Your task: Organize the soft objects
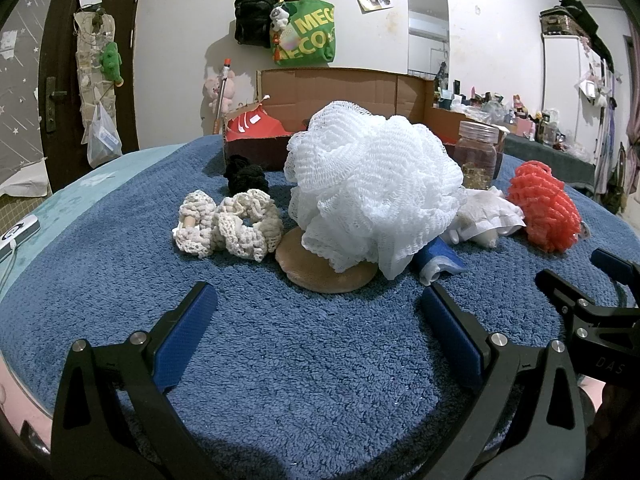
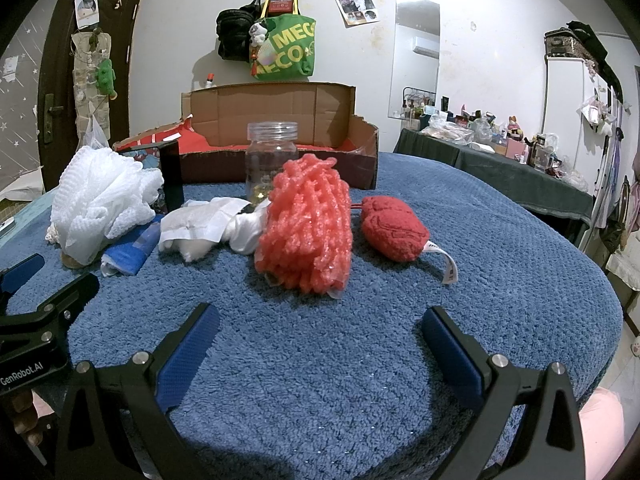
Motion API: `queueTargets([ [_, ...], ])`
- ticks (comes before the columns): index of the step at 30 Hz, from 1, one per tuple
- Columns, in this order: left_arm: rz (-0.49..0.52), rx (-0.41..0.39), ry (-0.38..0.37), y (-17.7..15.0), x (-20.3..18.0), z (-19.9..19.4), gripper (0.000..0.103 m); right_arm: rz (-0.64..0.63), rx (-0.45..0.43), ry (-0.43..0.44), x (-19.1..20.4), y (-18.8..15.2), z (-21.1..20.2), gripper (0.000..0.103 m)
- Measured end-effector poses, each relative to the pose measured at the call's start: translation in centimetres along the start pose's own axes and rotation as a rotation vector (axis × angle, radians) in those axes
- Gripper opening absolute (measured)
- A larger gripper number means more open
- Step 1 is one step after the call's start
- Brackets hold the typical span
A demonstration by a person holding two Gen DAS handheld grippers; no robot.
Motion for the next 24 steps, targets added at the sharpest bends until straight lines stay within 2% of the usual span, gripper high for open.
queueTargets([
  [13, 0.0, -0.001, -0.02, 1.0, 0.4, -0.4, 0.103, -0.007, -0.002, 0.016, 0.6, 0.5, -0.4, 0.103],
  [17, -0.006, -0.025, -0.031, 2.6, 1.1, -0.8, 0.103, -0.003, -0.046, 0.046, 0.3, 2.6, -1.9, 0.103],
  [24, 0.016, -0.059, -0.055, 5.3, 1.8, -0.9, 0.103, 0.001, -0.07, 0.065, 0.9, 5.2, -1.5, 0.103],
])
Point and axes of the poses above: each gripper's, at about its wrist camera, not at the fingertips, and z roughly the way its jaws point, x to its left, y to its top, the point moved 5 cm from there along z, roughly the way its jaws point, and after that the axes turned 15 degrees about z, right-handed, at the moved point
